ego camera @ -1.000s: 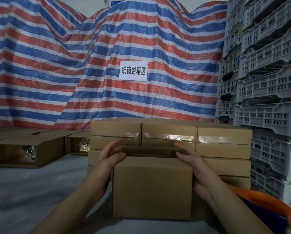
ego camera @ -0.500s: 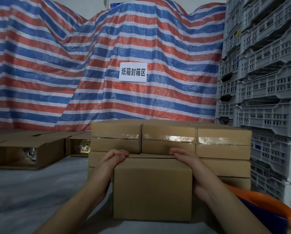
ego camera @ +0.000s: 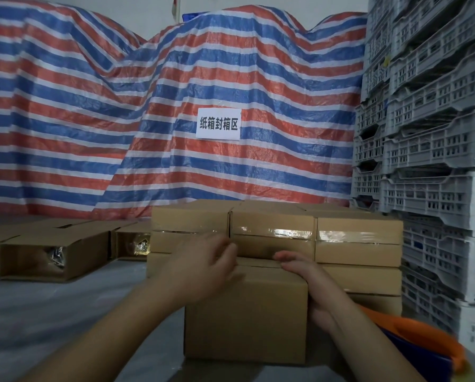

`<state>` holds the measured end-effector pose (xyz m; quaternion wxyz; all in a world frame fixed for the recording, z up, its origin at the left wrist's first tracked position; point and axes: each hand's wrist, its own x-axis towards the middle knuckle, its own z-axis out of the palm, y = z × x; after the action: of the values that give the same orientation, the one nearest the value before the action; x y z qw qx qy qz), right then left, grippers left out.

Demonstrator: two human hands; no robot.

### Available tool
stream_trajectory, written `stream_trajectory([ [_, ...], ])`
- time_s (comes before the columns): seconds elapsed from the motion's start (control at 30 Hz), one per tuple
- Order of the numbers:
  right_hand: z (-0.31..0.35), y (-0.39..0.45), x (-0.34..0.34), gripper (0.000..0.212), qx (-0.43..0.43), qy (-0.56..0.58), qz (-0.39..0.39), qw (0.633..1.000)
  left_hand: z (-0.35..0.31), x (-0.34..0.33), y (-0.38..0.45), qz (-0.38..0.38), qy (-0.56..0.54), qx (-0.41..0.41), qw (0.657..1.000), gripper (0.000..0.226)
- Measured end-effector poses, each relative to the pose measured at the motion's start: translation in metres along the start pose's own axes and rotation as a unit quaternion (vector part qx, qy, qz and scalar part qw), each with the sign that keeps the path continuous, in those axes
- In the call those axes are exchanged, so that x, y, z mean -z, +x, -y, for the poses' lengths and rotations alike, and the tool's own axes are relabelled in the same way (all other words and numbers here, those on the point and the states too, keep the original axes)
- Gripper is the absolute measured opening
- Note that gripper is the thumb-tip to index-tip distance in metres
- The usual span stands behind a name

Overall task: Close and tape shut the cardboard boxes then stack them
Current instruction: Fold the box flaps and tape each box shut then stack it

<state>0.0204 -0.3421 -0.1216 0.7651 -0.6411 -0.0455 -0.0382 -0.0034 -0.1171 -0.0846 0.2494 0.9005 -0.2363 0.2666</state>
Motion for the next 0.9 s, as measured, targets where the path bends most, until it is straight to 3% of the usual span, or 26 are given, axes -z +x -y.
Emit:
stream_trajectory([
  [0.07,0.000,0.000,0.000,0.020,-0.006,0.001,0.000,1.000,-0.011,-0.007,0.001,0.064,0.087,-0.063,0.992,0.049],
  [0.13,0.000,0.000,0.000,0.018,-0.008,0.004,-0.002,1.000,-0.015,-0.017,0.002,0.131,0.147,-0.075,0.977,0.068],
  [0.23,0.000,-0.002,0.000,0.016,-0.011,-0.035,-0.010,0.999,-0.015,-0.024,0.002,0.145,0.172,-0.070,0.972,0.074],
  [0.33,0.004,-0.009,0.003,0.020,0.035,-0.169,-0.048,0.984,-0.014,-0.023,-0.001,0.147,0.160,-0.067,0.974,0.074],
  [0.4,0.012,-0.020,0.013,0.020,0.138,-0.308,-0.095,0.937,-0.013,-0.023,-0.001,0.148,0.158,-0.064,0.974,0.074],
  [0.47,0.022,-0.035,0.031,0.019,0.246,-0.488,-0.151,0.824,-0.012,-0.024,0.001,0.147,0.160,-0.060,0.974,0.074],
  [0.53,0.027,-0.053,0.048,0.030,0.243,-0.657,-0.195,0.686,-0.010,-0.025,0.003,0.147,0.166,-0.059,0.973,0.074],
  [0.6,0.025,-0.071,0.061,0.043,0.157,-0.740,-0.209,0.620,-0.009,-0.027,0.003,0.146,0.168,-0.058,0.973,0.076],
  [0.73,0.011,-0.097,0.073,0.045,0.065,-0.782,-0.190,0.590,-0.008,-0.028,0.002,0.139,0.178,-0.062,0.972,0.081],
  [0.9,-0.003,-0.103,0.077,0.045,0.024,-0.778,-0.176,0.603,-0.013,-0.024,-0.002,0.145,0.188,-0.060,0.969,0.080],
])
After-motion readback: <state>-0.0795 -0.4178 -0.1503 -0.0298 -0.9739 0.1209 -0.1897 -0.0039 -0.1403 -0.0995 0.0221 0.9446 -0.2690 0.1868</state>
